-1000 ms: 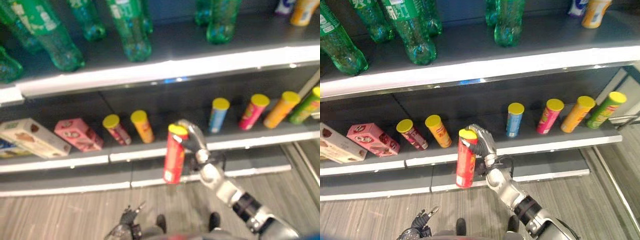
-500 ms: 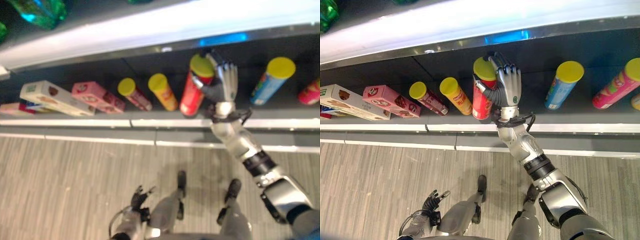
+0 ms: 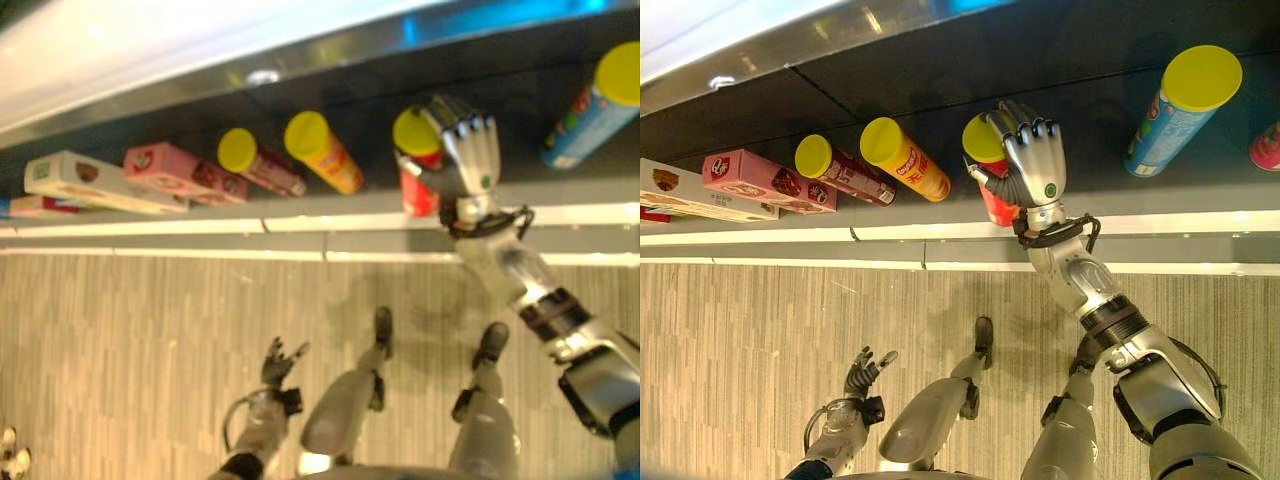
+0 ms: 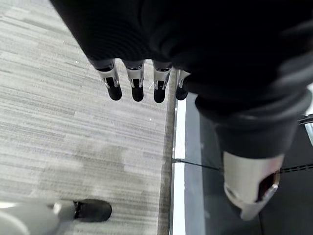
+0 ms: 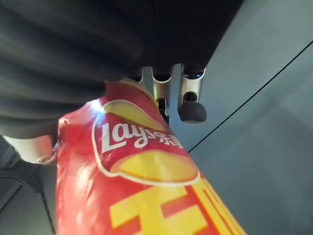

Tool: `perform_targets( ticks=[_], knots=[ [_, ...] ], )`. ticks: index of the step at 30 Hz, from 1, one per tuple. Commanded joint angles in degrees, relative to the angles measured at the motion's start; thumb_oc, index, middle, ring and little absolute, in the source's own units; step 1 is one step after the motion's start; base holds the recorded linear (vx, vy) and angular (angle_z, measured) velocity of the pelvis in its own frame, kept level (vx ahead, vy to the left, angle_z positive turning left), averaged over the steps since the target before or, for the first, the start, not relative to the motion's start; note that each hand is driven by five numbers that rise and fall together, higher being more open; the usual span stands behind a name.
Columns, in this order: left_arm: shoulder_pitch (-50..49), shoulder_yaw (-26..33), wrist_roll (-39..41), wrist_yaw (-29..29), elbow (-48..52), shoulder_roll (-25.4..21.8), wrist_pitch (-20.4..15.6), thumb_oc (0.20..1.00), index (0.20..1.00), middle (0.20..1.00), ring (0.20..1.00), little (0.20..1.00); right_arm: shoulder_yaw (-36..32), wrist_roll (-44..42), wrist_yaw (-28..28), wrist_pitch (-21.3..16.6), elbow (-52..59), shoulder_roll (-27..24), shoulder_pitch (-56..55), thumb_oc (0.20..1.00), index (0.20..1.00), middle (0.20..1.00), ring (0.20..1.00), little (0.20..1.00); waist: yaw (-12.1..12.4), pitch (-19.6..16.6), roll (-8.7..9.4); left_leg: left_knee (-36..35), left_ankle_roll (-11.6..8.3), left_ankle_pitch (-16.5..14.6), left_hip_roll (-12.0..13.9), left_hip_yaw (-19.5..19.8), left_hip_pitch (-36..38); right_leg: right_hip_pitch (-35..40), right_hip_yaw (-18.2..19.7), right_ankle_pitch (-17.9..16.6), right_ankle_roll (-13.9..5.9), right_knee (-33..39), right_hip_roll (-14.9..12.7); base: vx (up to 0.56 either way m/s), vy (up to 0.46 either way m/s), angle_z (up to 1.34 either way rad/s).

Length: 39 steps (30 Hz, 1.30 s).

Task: Put the goods on the table back onto the shelves and tidy them up.

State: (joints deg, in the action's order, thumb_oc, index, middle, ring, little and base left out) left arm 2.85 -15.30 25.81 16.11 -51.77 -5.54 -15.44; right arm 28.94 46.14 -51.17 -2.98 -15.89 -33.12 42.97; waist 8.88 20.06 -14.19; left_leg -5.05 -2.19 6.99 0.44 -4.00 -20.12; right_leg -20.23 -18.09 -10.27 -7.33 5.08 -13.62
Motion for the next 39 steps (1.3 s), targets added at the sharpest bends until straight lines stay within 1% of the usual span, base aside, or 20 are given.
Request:
perform_targets(
  ticks=[1, 6, 14, 19, 21, 22, 27, 31, 39],
  knots=[
    [1.34, -2.63, -2.43, 3.01, -2.17, -2.38, -1.91, 1.000, 1.000, 1.000, 1.000, 1.000, 1.27, 0.85, -4.42, -1.90, 1.93, 0.48, 6.14, 0.200, 0.200, 0.200, 0.200, 0.200, 1.77, -3.36, 0.39, 0.05, -3.11, -2.19, -2.31, -0.06, -1.68, 0.43, 3.41, 0.60, -3.79, -1.18, -3.80, 0.00, 0.000, 0.00],
    [1.20, -2.97, -3.32, 3.66, -1.24, -2.36, -2.18, 1.000, 1.000, 1.000, 1.000, 1.000, 1.22, 1.27, -4.59, -1.24, 1.98, -1.23, 7.50, 0.200, 0.200, 0.200, 0.200, 0.200, 2.25, -3.81, -0.43, 0.05, -3.20, -1.95, -2.65, -0.09, -3.52, -1.69, 3.63, 0.39, -3.92, -1.46, -4.06, 0.00, 0.000, 0.00],
    [0.88, -2.19, -5.54, 6.16, 1.04, -3.31, -2.80, 1.000, 1.000, 1.000, 1.000, 1.000, 1.30, 2.86, -5.08, -0.08, 3.50, -3.27, 10.12, 0.200, 0.200, 0.200, 0.200, 0.200, 2.79, -4.37, -0.75, 0.05, -3.32, -1.73, -2.92, -0.16, -5.60, -4.12, 3.85, 0.11, -4.02, -1.62, -4.26, 0.00, -0.002, 0.00],
    [0.95, -1.68, -8.48, 8.61, 5.85, -5.09, -3.58, 1.000, 1.000, 1.000, 1.000, 1.000, 1.98, 4.99, -4.74, 0.73, 6.16, -6.11, 13.49, 0.200, 0.200, 0.200, 0.200, 0.200, 3.48, -4.33, -1.34, 0.05, -3.46, -1.33, -3.37, -0.63, -7.98, -7.11, 4.44, -0.38, -4.28, -1.68, -4.65, 0.00, 0.001, -0.01],
    [0.95, -1.67, -8.50, 8.63, 5.88, -5.07, -3.55, 1.000, 1.000, 1.000, 1.000, 1.000, 1.99, 4.98, -4.71, 0.74, 6.19, -6.13, 13.50, 0.200, 0.200, 0.200, 0.200, 0.200, 3.51, -4.37, -1.33, 0.05, -3.45, -1.32, -3.37, -0.66, -8.04, -7.19, 4.48, -0.39, -4.28, -1.70, -4.65, 0.00, 0.005, -0.08],
    [1.00, -1.76, -9.84, 9.43, 6.86, -5.46, -3.62, 1.000, 1.000, 1.000, 1.000, 1.000, 2.16, 5.64, -4.36, 1.01, 7.03, -6.82, 14.01, 0.200, 0.200, 0.200, 0.200, 0.200, 3.62, -4.40, -1.32, 0.05, -3.52, -1.28, -3.39, -0.83, -8.45, -7.80, 4.76, -0.35, -4.31, -1.78, -4.62, 0.00, 0.000, 0.00],
    [0.61, -1.53, -11.67, 10.13, 8.88, -6.39, -3.60, 1.000, 1.000, 1.000, 1.000, 1.000, 1.82, 5.58, -4.10, 1.78, 7.55, -7.75, 14.36, 0.200, 0.200, 0.200, 0.200, 0.200, 3.50, -4.79, -1.22, 0.05, -3.45, -1.38, -3.58, -1.18, -8.71, -8.78, 5.38, -0.48, -4.37, -2.03, -4.77, 0.00, 0.000, 0.00],
    [0.67, -1.66, -12.20, 10.02, 8.90, -6.51, -3.36, 1.000, 1.000, 1.000, 1.000, 1.000, 2.31, 5.76, -3.62, 1.52, 8.43, -8.28, 13.48, 0.200, 0.200, 0.200, 0.200, 0.200, 3.16, -4.81, -1.11, 0.05, -3.43, -1.50, -3.63, -1.34, -8.55, -8.69, 5.62, -0.55, -4.38, -1.93, -4.81, 0.00, 0.000, 0.00],
    [1.16, -2.08, -13.64, 10.62, 8.44, -7.10, -3.14, 1.000, 1.000, 1.000, 1.000, 1.000, 5.53, 5.46, -2.32, 0.20, 8.47, -9.05, 12.52, 0.200, 0.200, 0.200, 0.200, 0.200, 2.43, -3.99, -0.99, 0.05, -3.62, -1.30, -3.23, -1.68, -8.27, -8.77, 6.03, -0.60, -4.18, -1.89, -4.50, -0.01, -0.007, 0.00]
  ],
)
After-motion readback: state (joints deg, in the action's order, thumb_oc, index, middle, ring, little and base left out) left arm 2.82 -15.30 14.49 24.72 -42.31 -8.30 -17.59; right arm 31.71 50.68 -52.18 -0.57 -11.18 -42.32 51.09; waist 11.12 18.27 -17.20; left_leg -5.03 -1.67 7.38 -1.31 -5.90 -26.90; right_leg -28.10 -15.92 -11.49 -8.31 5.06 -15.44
